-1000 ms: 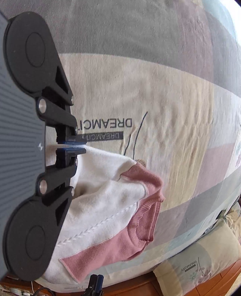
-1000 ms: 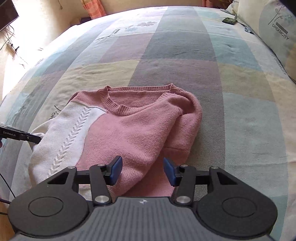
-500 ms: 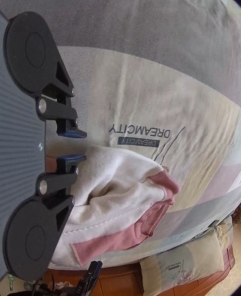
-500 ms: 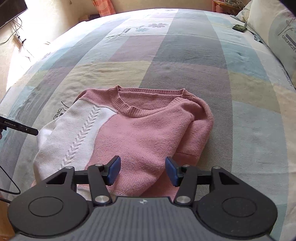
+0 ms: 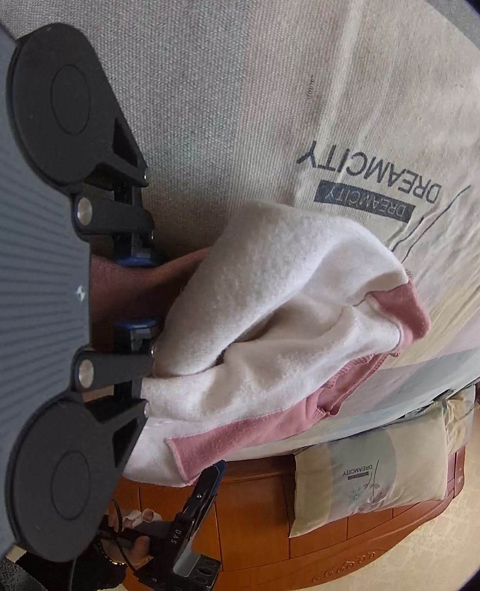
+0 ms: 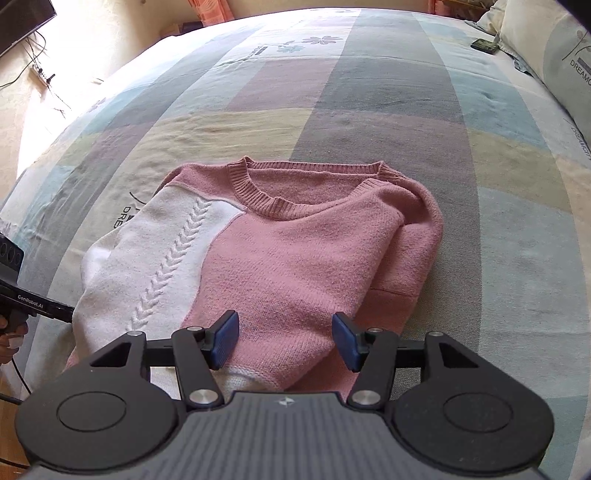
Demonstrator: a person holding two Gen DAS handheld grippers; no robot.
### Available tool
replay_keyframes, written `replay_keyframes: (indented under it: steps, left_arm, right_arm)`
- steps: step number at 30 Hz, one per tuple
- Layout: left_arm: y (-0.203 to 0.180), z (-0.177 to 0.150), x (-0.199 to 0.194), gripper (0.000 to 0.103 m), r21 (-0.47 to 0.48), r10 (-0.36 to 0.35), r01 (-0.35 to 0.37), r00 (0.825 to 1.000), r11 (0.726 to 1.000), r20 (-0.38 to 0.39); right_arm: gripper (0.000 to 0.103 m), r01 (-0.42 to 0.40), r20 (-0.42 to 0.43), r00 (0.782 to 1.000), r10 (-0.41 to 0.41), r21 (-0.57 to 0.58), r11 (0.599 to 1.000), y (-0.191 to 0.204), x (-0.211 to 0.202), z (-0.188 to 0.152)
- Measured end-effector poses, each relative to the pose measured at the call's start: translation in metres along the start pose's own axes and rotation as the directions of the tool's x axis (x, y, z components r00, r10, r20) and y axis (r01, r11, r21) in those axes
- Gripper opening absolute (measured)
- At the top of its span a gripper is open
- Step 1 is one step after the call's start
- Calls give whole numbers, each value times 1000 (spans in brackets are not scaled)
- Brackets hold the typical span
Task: Fold clothes
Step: 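Grasp the pink sleeve again with the left tool and lift it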
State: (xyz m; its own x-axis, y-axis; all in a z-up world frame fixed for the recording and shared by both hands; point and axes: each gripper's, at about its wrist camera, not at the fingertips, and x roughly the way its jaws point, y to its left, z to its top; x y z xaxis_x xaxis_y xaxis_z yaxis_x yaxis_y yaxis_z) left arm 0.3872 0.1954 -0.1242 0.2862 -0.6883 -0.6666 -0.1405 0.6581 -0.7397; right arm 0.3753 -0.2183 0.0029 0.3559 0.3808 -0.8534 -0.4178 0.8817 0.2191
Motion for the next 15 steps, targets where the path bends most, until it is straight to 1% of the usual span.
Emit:
replay_keyframes:
  steps: [4,6,8,9,10,11,12,14,15]
  left_arm:
    - [6,-17,-3,26,-47,-20,19,1000,999,-19]
    - [9,-22,-3,28,-65,-33,33,999,997,5]
    - [10,-21,1,28,-78,-52,53,999,996,14]
    - [8,-17,6,28,-67,-62,63,998,996,8]
    - [4,-14,10,24,-45,-55,54,999,998,-2]
    - [-3,-12,13,10,-5,-3,3,1000,1000,-12]
    - [-9,-10,16,9,29,44,-43,999,999,-20]
    - [-11,-8,12,8,-3,59,-59,998,998,-33]
    - [-16,-10,7,6,13,84,-84,996,996,-24]
  right_arm:
    - [62,-14,9,1000,15,-20,1000,7,-2,3]
    - [63,-13,10,1000,13,-22,1000,7,-3,3]
    - [63,-13,9,1000,13,-16,1000,7,-3,2]
    - [63,-15,7,1000,15,-7,1000,6,-1,1]
    - [63,-17,7,1000,17,3,1000,5,1,0]
    - [63,-16,5,1000,16,12,1000,5,3,-1]
    - [63,-15,2,1000,15,21,1000,6,6,-2]
    - [63,-13,0,1000,13,34,999,8,10,-3]
    - [63,-17,2,1000,17,32,999,9,10,-2]
